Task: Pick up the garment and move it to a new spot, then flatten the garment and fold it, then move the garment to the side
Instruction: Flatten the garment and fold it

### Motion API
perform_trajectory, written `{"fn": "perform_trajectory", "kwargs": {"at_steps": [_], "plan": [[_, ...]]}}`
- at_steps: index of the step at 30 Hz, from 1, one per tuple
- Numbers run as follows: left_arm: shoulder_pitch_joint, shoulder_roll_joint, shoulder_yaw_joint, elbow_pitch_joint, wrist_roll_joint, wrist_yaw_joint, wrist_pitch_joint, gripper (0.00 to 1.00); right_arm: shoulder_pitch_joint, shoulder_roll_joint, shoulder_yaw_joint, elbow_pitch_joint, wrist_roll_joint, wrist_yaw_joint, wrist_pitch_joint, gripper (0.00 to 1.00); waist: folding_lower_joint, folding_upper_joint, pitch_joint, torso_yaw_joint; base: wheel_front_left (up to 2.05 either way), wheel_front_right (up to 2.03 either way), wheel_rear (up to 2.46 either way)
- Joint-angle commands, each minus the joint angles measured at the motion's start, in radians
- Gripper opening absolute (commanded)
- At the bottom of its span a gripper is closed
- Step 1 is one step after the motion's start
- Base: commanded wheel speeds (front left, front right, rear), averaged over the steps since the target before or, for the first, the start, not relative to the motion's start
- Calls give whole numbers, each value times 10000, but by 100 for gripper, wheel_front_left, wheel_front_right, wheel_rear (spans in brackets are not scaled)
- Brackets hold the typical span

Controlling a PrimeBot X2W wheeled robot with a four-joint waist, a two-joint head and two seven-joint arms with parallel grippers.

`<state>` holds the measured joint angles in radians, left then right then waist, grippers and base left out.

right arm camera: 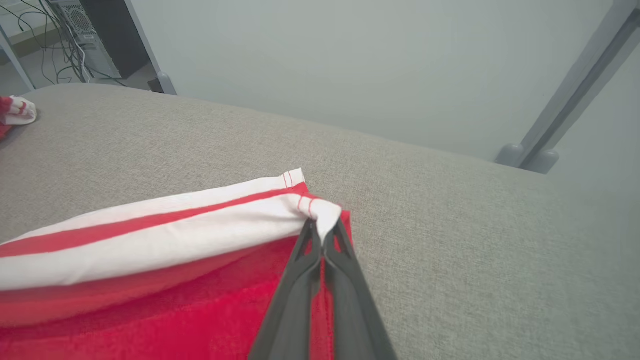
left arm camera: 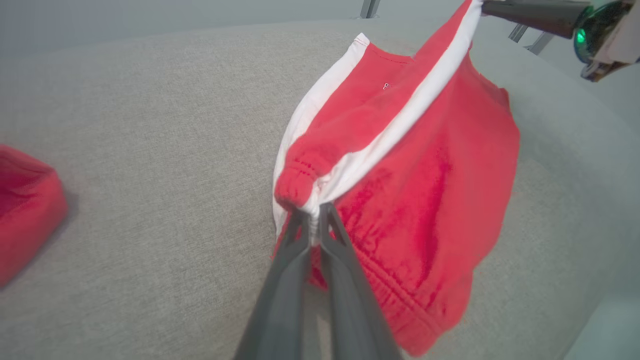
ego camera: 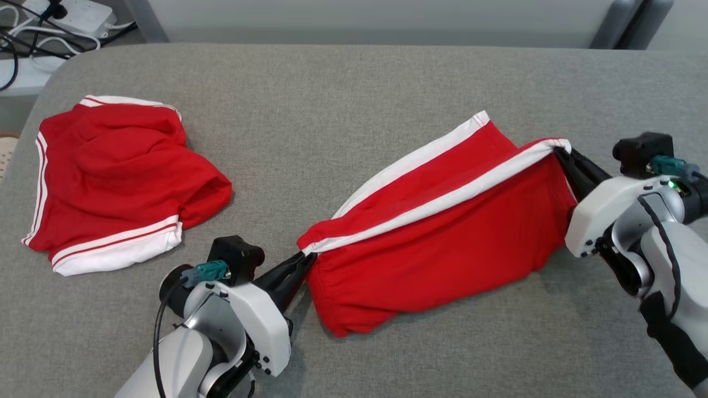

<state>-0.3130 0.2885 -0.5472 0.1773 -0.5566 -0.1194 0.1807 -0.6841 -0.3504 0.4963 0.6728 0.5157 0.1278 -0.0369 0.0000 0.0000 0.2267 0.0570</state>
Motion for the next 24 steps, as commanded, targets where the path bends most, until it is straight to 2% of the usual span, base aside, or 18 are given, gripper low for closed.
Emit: {"fn": "perform_trajectory", "kwargs": {"at_steps": [1, 10, 24], "plan": [[-500, 125, 356, -172, -46, -21, -95, 0, -201, -33, 157, -95, 79, 29, -153, 0, 0, 0, 195, 146, 0, 0, 0], [-1395, -206, -67, 993, -2, -80, -781, 0, -2132, 246, 1652, 2091, 621, 29, -961, 0, 0, 0, 633, 671, 0, 0, 0], [-2315, -481, -711, 2218, 60, -106, -1615, 0, -3170, 486, 2824, 4215, 1500, 29, -1649, 0, 0, 0, 920, 1219, 0, 0, 0]]}}
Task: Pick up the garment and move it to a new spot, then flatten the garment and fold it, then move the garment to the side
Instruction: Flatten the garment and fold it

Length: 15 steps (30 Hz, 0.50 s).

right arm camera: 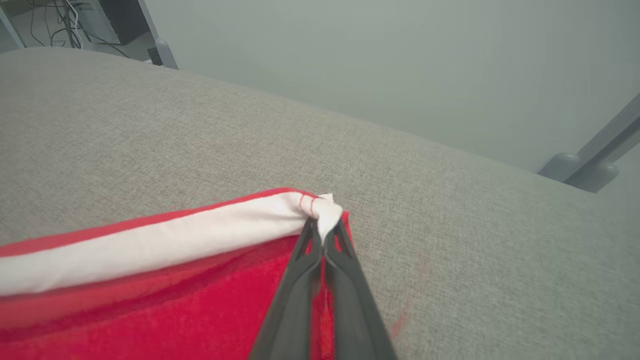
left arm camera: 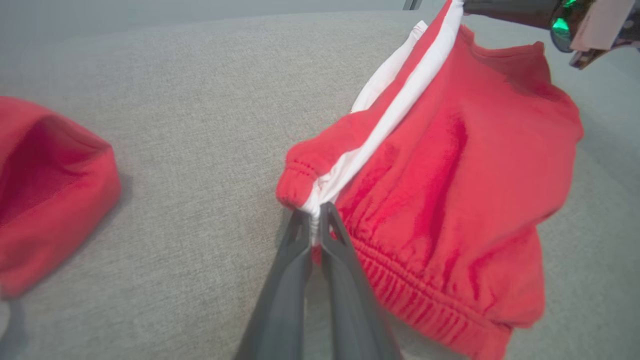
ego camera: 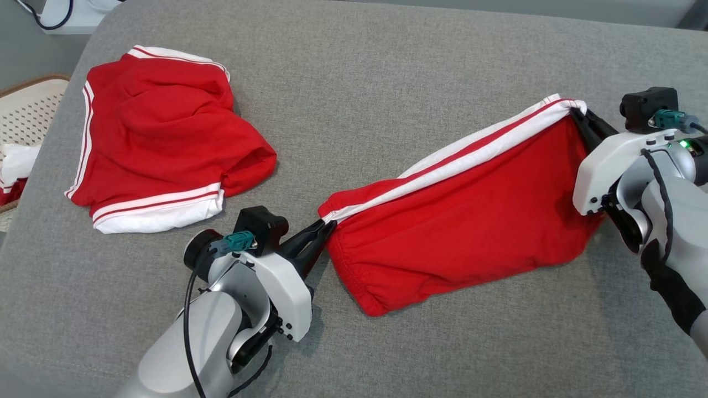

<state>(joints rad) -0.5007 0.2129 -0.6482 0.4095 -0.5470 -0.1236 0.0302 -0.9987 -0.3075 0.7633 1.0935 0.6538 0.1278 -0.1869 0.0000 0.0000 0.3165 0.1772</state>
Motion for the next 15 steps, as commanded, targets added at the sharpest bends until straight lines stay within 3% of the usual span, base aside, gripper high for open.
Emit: {"fn": "perform_trajectory", "kwargs": {"at_steps": [1, 3, 4, 6, 7, 8, 9, 10, 15], "plan": [[-497, 265, 250, -29, -52, -64, -143, 0, -52, 88, 263, 76, 160, 29, -155, 0, 0, 0, 41, 27, 0, 0, 0], [-603, 239, 165, 128, -93, -66, -210, 0, -103, 160, 417, 185, 285, 29, -189, 0, 0, 0, 64, 35, 0, 0, 0], [-697, 210, 92, 284, -142, -67, -274, 5, -160, 224, 579, 291, 392, 29, -199, 0, 0, 0, 77, 28, 0, 0, 0], [-801, 152, 48, 439, -185, -68, -394, 23, -218, 272, 712, 385, 510, 29, -224, 0, 0, 0, 85, 20, 0, 0, 0], [-850, 117, 29, 502, -207, -68, -492, 38, -242, 292, 774, 428, 569, 29, -238, 0, 0, 0, 82, 15, 0, 0, 0], [-883, 79, 22, 577, -257, -68, -569, 54, -262, 311, 817, 470, 639, 29, -263, 13, 0, 0, 71, 8, 0, 0, 0], [-918, 57, -3, 652, -291, -69, -621, 96, -287, 327, 866, 512, 694, 29, -289, 48, 0, 0, 64, -1, 0, 0, 0], [-957, 45, -21, 727, -305, -69, -680, 100, -324, 336, 905, 558, 732, 29, -335, 100, 0, 0, 53, -12, 0, 0, 0], [-1069, 15, 5, 1061, -284, -4, -1015, 100, -403, 372, 1057, 690, 906, 29, -561, 100, 0, 0, -95, -109, 0, 0, 0]]}}
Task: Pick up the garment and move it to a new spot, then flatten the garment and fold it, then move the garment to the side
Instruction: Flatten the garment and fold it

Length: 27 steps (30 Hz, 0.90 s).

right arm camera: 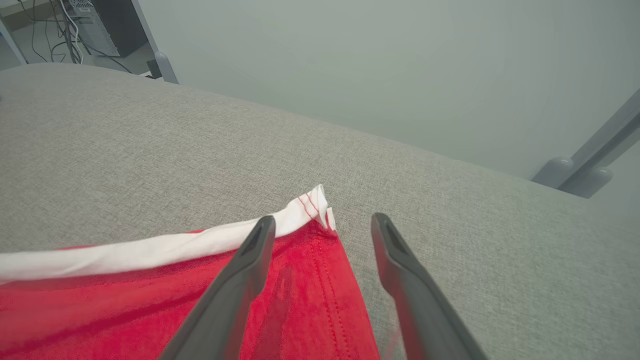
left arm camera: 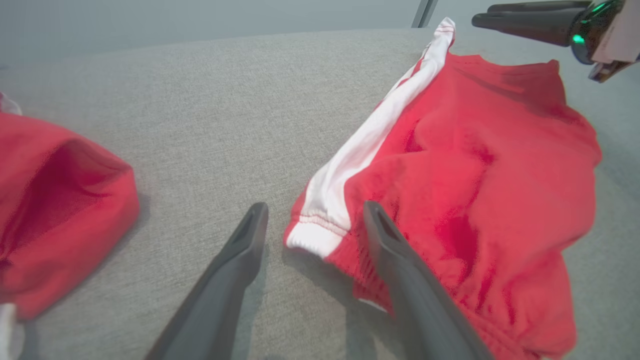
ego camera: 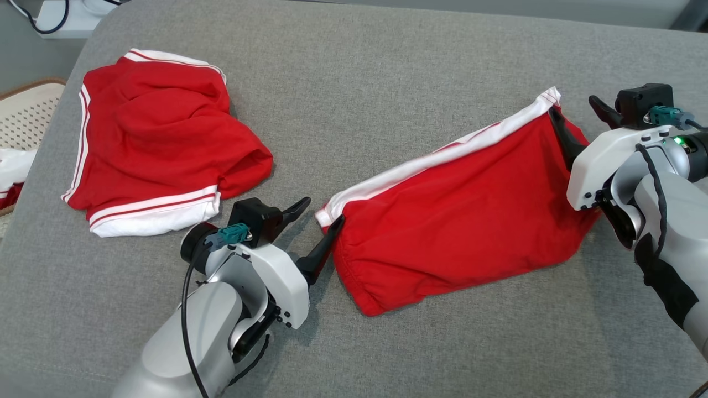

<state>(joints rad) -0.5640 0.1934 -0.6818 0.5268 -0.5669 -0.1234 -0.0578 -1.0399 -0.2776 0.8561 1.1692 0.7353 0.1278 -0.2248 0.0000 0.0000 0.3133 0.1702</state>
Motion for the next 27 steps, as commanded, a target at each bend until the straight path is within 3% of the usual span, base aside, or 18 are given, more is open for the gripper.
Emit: {"fn": "perform_trajectory", "kwargs": {"at_steps": [1, 5, 12, 16, 27], "plan": [[-434, 214, 354, -53, -78, 30, -191, 100, 19, 85, 153, -71, 115, 29, -223, 100, 0, 0, -112, -63, 0, 0, 0], [-373, 237, 464, 23, -45, 254, -480, 100, 109, 118, 247, -180, 151, 29, -314, 100, 0, 0, -271, -160, 0, 0, 0], [74, 419, 1043, -199, -27, 1146, -1446, 100, 545, -10, -273, -1414, -183, 29, -365, 100, 0, 0, -612, -516, 0, 0, 0], [551, 513, 1534, -511, -101, 1636, -1832, 100, 1302, -66, -1197, -2429, -853, 29, -367, 100, 0, 0, -863, -753, 0, 0, 0], [2371, 554, 2474, -1696, -117, 2443, -2031, 100, 4475, 371, -4504, -5478, -2933, 29, -368, 100, 0, 0, -1817, -1323, 0, 0, 0]]}}
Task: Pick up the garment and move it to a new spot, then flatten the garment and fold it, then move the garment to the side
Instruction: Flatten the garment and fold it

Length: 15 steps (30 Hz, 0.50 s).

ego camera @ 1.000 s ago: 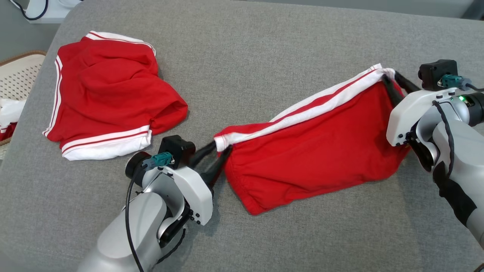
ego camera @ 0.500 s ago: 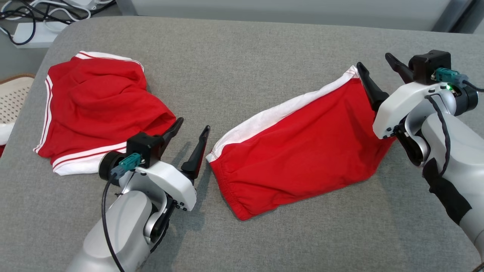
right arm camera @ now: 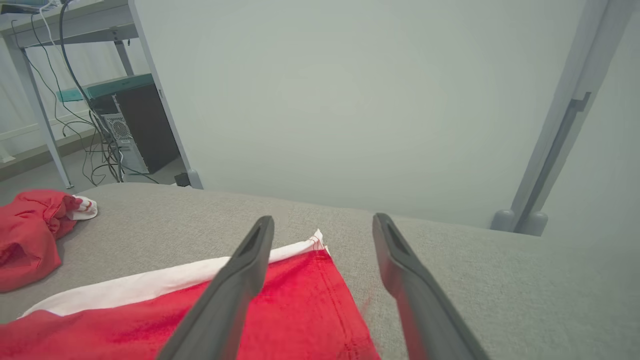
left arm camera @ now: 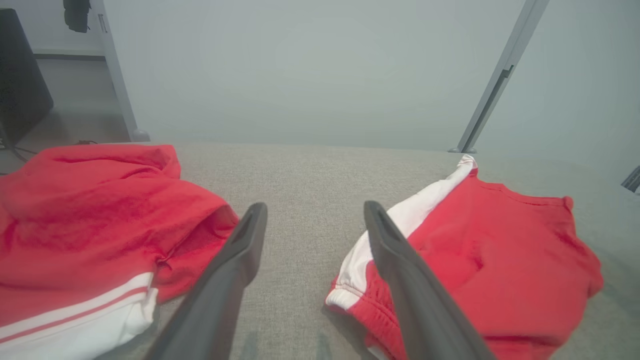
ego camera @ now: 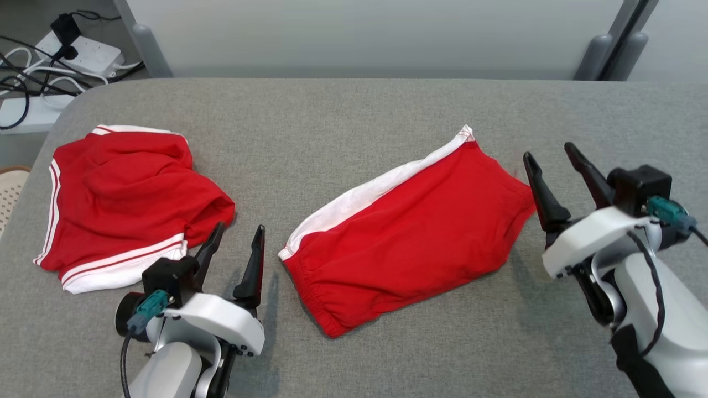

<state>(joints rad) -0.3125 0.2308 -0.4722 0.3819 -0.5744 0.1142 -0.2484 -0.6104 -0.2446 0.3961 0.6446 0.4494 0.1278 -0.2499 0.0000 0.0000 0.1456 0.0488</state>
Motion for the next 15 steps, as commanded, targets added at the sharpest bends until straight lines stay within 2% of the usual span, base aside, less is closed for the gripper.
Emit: {"fn": "perform_trajectory", "kwargs": {"at_steps": [1, 6, 10, 13, 15], "plan": [[21, 168, 481, -414, 9, 135, -127, 100, 490, 102, -120, -461, -196, 29, -117, 100, 0, 0, -203, -151, 0, 0, 0], [816, 117, 882, -1162, 321, 357, -131, 100, 1725, 361, -898, -1147, -532, 29, -117, 100, 0, 0, -461, -319, 0, 0, 0], [1338, 49, 1128, -1732, 544, 394, -132, 100, 2228, 514, -1245, -1174, -247, 29, -118, 100, 0, 0, -527, -373, 0, 0, 0], [1606, 10, 1209, -1994, 691, 385, -132, 100, 2270, 654, -1308, -897, 582, 29, -118, 100, 0, 0, -501, -340, 0, 0, 0], [1687, -59, 1174, -2155, 843, 341, -132, 100, 1971, 692, -1282, -317, 1910, 29, -116, 100, 0, 0, -392, -176, 0, 0, 0]]}}
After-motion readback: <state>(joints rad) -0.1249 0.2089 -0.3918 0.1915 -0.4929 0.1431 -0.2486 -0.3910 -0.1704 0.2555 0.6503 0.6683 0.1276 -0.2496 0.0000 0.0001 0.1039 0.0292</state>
